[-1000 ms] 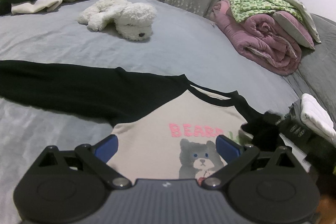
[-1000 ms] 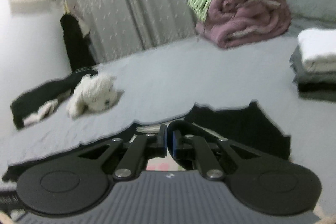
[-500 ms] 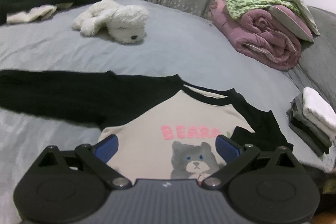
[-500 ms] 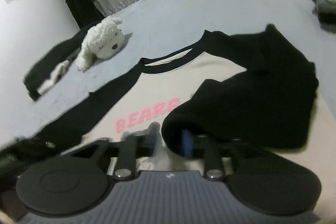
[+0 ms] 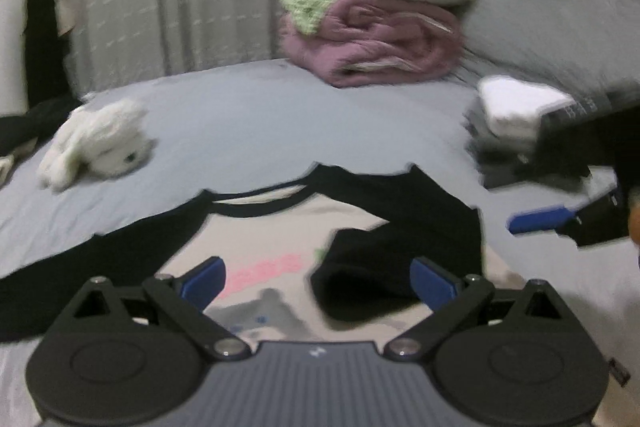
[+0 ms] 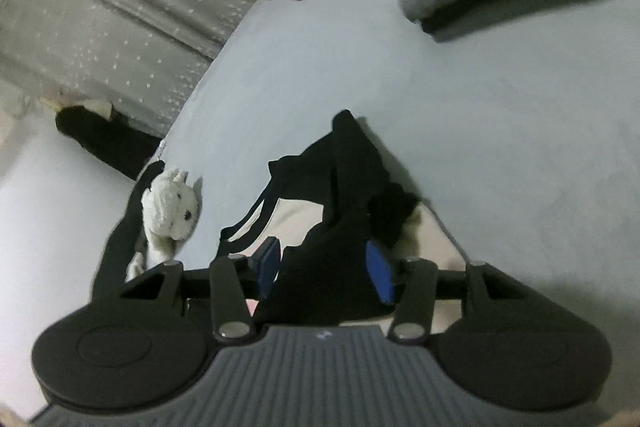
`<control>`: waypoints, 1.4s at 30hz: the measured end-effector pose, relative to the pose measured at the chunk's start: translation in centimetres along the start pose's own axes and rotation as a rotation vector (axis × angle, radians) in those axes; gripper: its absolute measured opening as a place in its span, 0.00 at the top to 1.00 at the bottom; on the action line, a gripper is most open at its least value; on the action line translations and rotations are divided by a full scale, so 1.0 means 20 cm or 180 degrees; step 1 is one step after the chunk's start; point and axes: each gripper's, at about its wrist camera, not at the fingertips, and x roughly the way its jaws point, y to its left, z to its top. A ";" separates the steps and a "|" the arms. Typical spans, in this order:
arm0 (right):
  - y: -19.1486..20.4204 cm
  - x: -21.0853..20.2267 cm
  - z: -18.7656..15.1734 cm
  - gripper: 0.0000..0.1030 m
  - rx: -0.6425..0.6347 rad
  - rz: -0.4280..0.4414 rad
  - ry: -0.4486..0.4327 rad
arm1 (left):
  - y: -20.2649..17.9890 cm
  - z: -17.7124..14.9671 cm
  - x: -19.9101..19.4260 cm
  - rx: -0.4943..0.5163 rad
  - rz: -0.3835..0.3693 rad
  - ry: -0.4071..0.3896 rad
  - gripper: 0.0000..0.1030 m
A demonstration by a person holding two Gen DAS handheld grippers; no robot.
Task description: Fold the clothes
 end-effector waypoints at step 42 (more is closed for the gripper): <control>-0.05 0.02 0.01 0.49 -0.0144 -0.0206 0.0123 | 0.34 0.11 -0.11 -0.1195 -0.0038 -0.0370 0.92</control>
